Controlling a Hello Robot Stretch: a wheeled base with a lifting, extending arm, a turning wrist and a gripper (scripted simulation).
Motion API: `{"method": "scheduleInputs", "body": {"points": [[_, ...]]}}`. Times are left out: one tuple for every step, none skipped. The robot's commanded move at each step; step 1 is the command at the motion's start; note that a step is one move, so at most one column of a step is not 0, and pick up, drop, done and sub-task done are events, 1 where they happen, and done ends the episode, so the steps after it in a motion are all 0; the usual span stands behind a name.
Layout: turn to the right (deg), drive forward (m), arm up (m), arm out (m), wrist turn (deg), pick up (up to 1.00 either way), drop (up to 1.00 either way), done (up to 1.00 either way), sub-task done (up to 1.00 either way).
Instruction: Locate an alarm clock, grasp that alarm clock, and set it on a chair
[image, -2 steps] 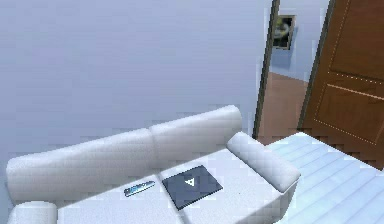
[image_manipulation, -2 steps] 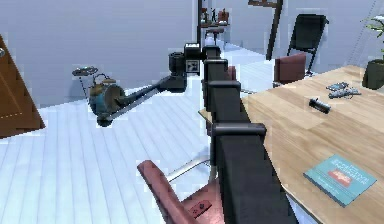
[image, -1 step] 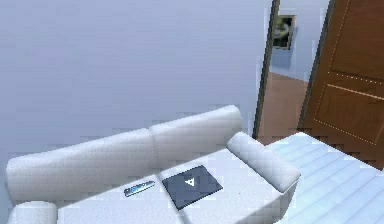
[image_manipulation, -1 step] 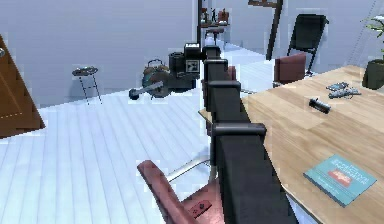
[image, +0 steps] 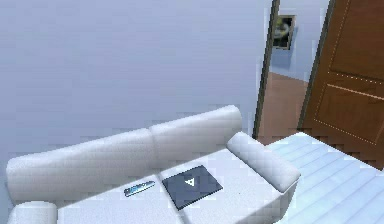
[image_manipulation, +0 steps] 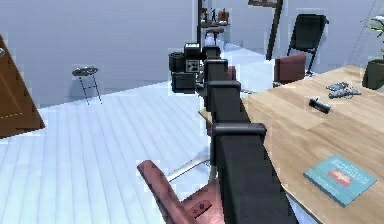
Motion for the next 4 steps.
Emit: {"method": "scheduleInputs", "body": {"points": [[0.0,0.0,0.0,0.0,45.0,0.0,0.0,0.0,0.0],[0.0,0.0,0.0,0.0,3.0,0.0,0.0,0.0,0.0],[0.0,0.0,-0.36,0.0,0.0,0.0,0.0,0.0,0.0],[0.0,0.0,-0.32,0.0,0.0,0.0,0.0,0.0,0.0]]}}
